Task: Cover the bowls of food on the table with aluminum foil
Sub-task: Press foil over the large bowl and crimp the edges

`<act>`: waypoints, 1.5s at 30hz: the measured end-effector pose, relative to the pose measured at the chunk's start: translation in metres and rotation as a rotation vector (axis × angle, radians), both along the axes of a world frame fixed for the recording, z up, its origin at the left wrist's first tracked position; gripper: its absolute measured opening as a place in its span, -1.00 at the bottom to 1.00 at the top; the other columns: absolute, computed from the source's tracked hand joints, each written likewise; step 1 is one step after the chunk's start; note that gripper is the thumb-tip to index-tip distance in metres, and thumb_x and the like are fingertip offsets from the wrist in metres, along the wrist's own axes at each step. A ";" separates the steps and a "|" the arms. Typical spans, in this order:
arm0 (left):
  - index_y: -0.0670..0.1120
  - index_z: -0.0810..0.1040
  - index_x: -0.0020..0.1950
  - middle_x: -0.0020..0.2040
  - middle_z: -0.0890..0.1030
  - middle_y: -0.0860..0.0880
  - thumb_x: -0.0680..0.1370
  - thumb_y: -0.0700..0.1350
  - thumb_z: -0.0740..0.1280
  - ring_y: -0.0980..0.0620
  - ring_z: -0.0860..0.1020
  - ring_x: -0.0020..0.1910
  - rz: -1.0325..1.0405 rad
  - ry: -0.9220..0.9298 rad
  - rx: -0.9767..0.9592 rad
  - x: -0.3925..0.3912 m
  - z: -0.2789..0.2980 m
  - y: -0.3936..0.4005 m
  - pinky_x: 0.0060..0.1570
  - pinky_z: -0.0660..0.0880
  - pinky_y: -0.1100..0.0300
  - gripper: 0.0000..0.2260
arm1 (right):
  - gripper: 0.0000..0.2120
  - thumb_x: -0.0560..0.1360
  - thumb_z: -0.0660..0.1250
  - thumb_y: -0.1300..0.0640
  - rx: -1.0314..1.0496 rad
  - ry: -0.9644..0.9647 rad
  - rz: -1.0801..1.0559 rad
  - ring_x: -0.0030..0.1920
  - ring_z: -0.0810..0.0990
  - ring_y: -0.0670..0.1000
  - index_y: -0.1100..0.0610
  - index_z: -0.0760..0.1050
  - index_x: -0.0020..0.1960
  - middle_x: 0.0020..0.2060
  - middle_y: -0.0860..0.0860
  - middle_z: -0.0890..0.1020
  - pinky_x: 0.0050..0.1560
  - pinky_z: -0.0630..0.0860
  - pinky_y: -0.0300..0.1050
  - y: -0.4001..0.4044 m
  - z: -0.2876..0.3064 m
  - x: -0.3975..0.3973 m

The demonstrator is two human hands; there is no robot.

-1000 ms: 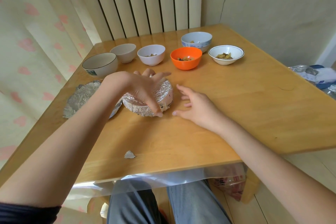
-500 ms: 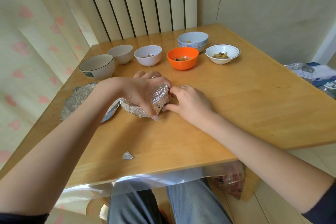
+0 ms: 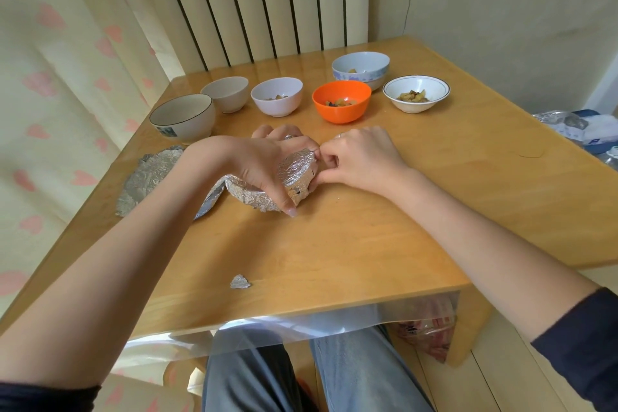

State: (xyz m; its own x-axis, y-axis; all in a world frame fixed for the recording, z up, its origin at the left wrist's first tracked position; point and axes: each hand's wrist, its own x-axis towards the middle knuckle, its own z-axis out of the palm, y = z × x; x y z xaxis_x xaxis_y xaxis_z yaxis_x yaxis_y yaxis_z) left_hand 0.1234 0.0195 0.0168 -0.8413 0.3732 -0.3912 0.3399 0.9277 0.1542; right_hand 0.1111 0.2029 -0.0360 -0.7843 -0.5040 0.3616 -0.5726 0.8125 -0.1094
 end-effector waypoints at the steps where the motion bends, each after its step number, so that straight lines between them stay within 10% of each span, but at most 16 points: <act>1: 0.42 0.25 0.24 0.37 0.09 0.25 0.20 0.11 0.64 0.04 -0.01 0.44 0.001 -0.001 0.007 0.000 0.000 0.000 0.44 0.14 -0.17 -0.22 | -0.62 0.33 0.38 -0.27 0.028 0.008 -0.005 -0.22 0.48 0.01 0.02 0.39 -0.32 -0.31 -0.06 0.56 -0.26 0.21 -0.12 0.000 0.004 -0.004; 6: 0.46 0.24 0.20 0.37 0.09 0.24 0.20 0.12 0.63 0.02 -0.01 0.43 -0.002 0.001 0.004 0.001 0.000 0.001 0.44 0.12 -0.12 -0.23 | -0.58 0.21 0.47 -0.19 0.044 -0.104 0.023 -0.34 0.40 0.03 0.07 0.34 -0.46 -0.52 -0.08 0.40 -0.36 0.24 -0.10 -0.004 0.019 -0.021; 20: 0.41 0.11 0.37 0.46 0.07 0.10 0.28 0.37 0.45 -0.18 0.09 0.44 0.197 0.049 -0.167 0.004 0.000 0.008 0.30 0.27 -0.17 -0.23 | -0.76 0.34 0.49 -0.14 -0.164 -0.344 -0.011 -0.29 0.48 -0.13 -0.01 0.53 -0.23 -0.35 -0.14 0.55 -0.25 0.41 -0.16 0.015 -0.011 0.006; 27: 0.50 -0.33 0.41 0.53 -0.42 0.09 -0.03 0.44 0.44 -0.14 -0.44 0.48 0.147 -0.107 -0.231 0.007 0.021 -0.005 0.44 -0.21 -0.29 0.23 | -0.73 0.36 0.45 -0.16 -0.197 -0.349 -0.033 -0.17 0.47 -0.10 -0.07 0.49 -0.03 -0.23 -0.14 0.53 -0.21 0.33 -0.16 0.007 -0.017 0.031; 36: 0.50 -0.09 0.42 0.54 -0.08 0.14 0.26 0.06 0.59 -0.11 0.02 0.54 0.049 -0.007 -0.162 0.008 0.010 -0.014 0.42 0.23 -0.12 0.04 | -0.54 0.39 0.29 -0.36 -0.045 -0.125 -0.126 0.07 0.58 0.05 0.01 0.50 0.01 0.02 -0.02 0.62 -0.15 0.32 -0.11 -0.030 -0.023 0.046; 45: 0.58 -0.08 0.30 0.44 0.04 0.17 0.09 0.18 0.49 -0.11 0.09 0.48 0.064 -0.002 -0.156 0.008 0.005 -0.014 0.38 0.27 -0.18 -0.01 | -0.63 0.35 0.36 -0.33 -0.160 -0.221 -0.093 -0.11 0.57 -0.01 -0.03 0.46 -0.22 -0.27 -0.10 0.56 -0.21 0.32 -0.15 -0.020 -0.017 0.039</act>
